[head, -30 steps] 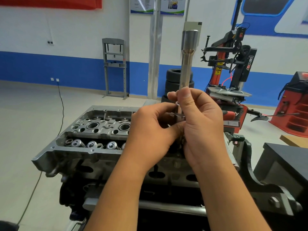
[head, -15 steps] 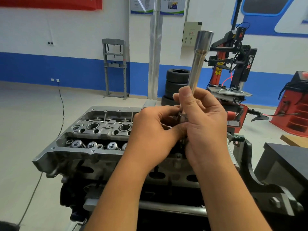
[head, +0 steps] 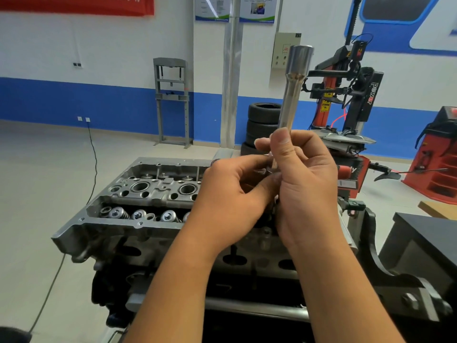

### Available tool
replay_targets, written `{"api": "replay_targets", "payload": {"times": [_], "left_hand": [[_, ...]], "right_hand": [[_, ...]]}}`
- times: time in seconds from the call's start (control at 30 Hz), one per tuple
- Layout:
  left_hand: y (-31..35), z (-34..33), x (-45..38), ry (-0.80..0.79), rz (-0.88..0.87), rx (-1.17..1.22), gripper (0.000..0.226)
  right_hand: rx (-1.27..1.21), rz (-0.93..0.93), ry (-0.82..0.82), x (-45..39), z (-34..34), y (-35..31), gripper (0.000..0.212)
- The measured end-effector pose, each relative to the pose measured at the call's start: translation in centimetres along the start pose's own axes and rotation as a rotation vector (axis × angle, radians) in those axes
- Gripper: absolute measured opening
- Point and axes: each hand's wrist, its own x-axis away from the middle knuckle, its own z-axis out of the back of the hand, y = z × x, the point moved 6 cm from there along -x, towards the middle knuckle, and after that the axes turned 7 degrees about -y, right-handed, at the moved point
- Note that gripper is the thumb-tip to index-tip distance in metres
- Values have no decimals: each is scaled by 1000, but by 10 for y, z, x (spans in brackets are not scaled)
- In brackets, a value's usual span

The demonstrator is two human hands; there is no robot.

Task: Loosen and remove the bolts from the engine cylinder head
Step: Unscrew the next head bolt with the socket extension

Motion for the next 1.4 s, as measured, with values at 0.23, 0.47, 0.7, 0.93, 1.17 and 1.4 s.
{"api": "replay_targets", "payload": {"times": [0.23, 0.47, 0.7, 0.93, 1.17, 1.4], "left_hand": [[0, 3, 1, 71, 44, -16, 20], [5, 1, 2, -37, -19, 56, 21], [2, 3, 1, 60, -2, 54, 19], [7, 0, 2, -75, -22, 65, 24], [3, 0, 1, -28, 11, 46, 22], [10, -2, 1, -61, -52, 24, 20]], "right_hand": [[-7, -57, -28, 1, -2, 4, 32], [22, 19, -8, 0, -1, -1, 23], [22, -50, -8, 0, -3, 2, 33], [60, -11, 49, 2, 0, -2, 59], [49, -12, 36, 2, -1, -3, 44], [126, 33, 50, 1, 0, -3, 51]]}}
